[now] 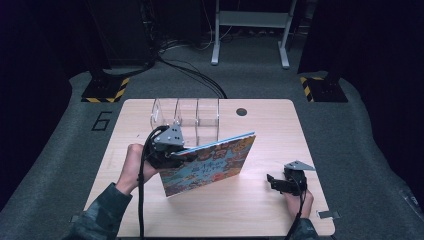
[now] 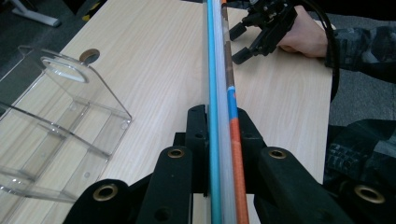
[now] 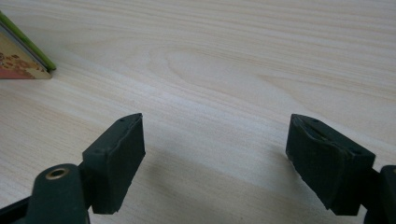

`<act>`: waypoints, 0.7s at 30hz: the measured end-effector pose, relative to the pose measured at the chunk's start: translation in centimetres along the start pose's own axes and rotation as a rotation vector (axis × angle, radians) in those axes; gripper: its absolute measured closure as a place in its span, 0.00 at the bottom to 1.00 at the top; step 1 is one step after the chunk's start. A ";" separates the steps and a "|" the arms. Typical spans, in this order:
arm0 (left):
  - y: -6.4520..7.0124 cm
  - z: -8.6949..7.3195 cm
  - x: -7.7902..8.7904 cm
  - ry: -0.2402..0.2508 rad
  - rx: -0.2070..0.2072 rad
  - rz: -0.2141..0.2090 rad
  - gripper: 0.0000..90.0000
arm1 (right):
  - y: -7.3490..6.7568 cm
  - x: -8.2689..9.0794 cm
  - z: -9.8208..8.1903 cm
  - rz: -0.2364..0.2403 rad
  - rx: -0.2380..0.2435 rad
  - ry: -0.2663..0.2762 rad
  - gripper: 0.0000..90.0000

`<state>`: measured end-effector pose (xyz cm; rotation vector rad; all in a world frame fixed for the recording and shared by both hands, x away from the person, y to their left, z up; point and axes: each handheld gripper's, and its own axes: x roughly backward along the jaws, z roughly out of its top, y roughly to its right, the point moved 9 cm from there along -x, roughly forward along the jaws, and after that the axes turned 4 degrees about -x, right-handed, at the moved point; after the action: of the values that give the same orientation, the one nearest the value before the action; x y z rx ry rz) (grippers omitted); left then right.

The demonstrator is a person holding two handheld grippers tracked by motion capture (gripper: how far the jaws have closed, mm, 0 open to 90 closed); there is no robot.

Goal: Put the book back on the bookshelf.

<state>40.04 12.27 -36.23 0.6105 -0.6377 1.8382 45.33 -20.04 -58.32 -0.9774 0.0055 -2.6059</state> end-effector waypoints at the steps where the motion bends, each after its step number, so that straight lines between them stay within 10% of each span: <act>1: -0.2 -0.1 0.1 -0.004 0.011 0.009 0.90 | 0.0 0.0 0.0 0.000 0.000 0.000 0.21; 21: -3.2 -2.0 4.6 -0.012 0.093 0.100 0.90 | 0.1 -0.1 -0.1 -0.013 0.008 -0.016 0.21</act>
<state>41.37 17.73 -34.16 0.6619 -0.6029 1.9670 45.43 -20.13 -58.48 -0.9988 -0.0151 -2.6074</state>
